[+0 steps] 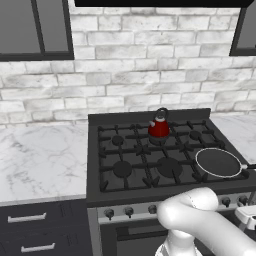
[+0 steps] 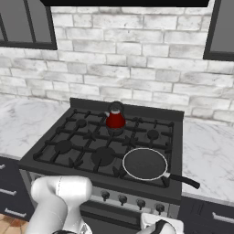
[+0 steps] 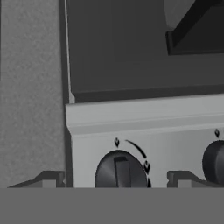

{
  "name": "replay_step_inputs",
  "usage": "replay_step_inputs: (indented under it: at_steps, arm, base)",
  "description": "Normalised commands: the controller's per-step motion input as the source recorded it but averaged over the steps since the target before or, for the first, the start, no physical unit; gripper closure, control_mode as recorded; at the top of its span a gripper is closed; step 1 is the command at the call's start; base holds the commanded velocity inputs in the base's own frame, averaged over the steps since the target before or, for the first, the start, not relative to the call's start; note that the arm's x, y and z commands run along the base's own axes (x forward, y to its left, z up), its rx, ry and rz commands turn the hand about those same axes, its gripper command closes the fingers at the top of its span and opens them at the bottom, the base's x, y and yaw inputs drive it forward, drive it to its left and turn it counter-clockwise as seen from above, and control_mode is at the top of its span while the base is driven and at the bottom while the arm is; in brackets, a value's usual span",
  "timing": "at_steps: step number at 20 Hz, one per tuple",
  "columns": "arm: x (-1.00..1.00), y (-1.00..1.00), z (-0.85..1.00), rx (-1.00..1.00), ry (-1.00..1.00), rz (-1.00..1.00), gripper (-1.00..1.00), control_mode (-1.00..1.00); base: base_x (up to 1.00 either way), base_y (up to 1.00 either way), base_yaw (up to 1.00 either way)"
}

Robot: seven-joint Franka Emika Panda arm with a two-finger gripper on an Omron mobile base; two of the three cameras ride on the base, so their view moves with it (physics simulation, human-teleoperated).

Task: Pick the pan from the cabinet and place it on the stove. Then turn on the stove burner for the pan.

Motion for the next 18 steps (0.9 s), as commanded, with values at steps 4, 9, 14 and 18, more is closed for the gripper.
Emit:
replay_step_inputs:
  at_steps: [4, 9, 14, 18]
  arm:
    - [0.08, 0.0, -0.03, 0.0, 0.0, 0.0, -1.0, -1.0]
    - [0.04, 0.0, 0.0, 0.0, 0.0, 0.0, -1.0, -1.0]
    - [0.03, 0.07, 0.0, 0.0, 0.0, 0.0, -1.0, -1.0]
    - [0.03, 0.06, 0.02, 0.0, 0.0, 0.0, -1.0, -1.0]
  base:
    - [0.0, 0.0, 0.0]
    - [0.0, 0.0, 0.0]
    - [0.0, 0.0, 0.0]
    - [0.0, 0.0, 0.0]
